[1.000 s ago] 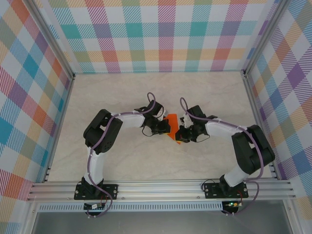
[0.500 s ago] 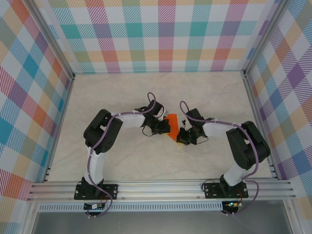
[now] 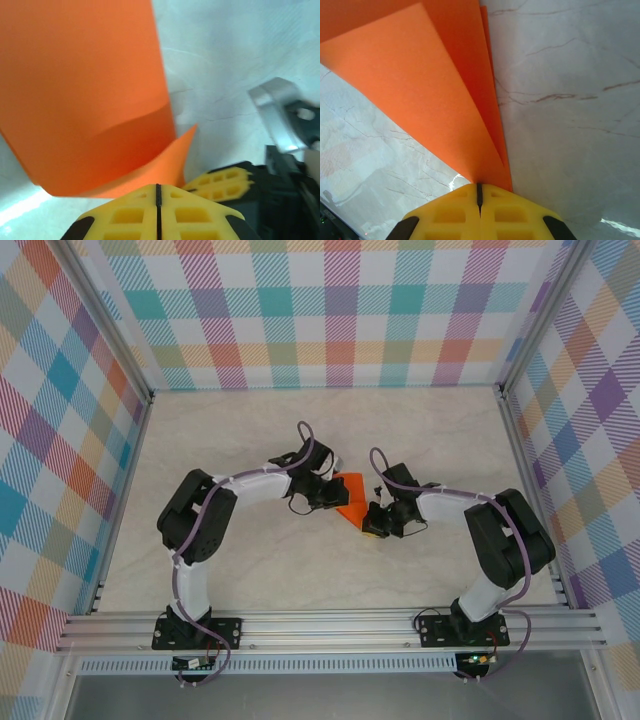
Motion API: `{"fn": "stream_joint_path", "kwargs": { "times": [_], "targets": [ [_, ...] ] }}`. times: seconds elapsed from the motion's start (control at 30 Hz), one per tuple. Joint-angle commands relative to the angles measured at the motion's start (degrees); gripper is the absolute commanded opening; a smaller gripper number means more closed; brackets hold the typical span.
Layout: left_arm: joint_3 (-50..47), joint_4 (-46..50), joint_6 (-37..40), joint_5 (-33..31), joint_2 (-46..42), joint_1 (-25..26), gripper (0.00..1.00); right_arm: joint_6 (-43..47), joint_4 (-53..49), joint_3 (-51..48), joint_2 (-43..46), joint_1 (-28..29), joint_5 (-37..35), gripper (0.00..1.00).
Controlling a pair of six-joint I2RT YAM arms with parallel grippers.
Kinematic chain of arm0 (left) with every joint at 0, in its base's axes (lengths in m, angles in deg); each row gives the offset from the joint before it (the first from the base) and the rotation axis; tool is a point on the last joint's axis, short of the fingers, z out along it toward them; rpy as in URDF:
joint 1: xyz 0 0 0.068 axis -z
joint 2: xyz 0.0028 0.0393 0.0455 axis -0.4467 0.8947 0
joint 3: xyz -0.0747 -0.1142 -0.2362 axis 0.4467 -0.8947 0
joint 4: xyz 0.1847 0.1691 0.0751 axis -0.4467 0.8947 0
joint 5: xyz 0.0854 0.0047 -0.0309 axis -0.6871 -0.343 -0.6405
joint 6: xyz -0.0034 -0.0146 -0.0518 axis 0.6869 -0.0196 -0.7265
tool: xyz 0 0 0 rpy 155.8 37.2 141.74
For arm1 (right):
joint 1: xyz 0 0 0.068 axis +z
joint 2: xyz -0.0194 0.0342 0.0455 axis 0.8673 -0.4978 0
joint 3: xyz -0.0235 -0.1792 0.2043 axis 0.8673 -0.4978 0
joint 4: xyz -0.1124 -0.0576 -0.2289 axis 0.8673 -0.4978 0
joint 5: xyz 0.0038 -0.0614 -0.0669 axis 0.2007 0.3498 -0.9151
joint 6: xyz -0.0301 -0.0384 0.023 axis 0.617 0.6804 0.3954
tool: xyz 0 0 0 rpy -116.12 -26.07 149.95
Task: Fold a paper plane with a square sheet of paper (fold left side to right side)
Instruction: Third fold the triangle at the center of the table.
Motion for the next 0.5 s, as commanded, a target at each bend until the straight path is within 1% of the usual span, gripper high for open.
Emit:
{"fn": "stream_joint_path", "kwargs": {
  "times": [0.0,0.23,0.47],
  "targets": [
    [-2.1,1.3,-0.4,0.2,-2.1,2.3,0.07,-0.2,-5.3,-2.4,-1.8,0.2,-4.2,0.00],
    [-1.8,-1.0,-1.7,1.0,1.4,4.3,0.05,0.1,-5.4,-2.3,-1.7,0.7,-3.9,0.00],
    [-1.1,-2.7,-2.3,2.7,3.3,5.0,0.04,0.1,-5.6,-2.1,-1.7,0.8,-4.1,0.00]
  ]
}}
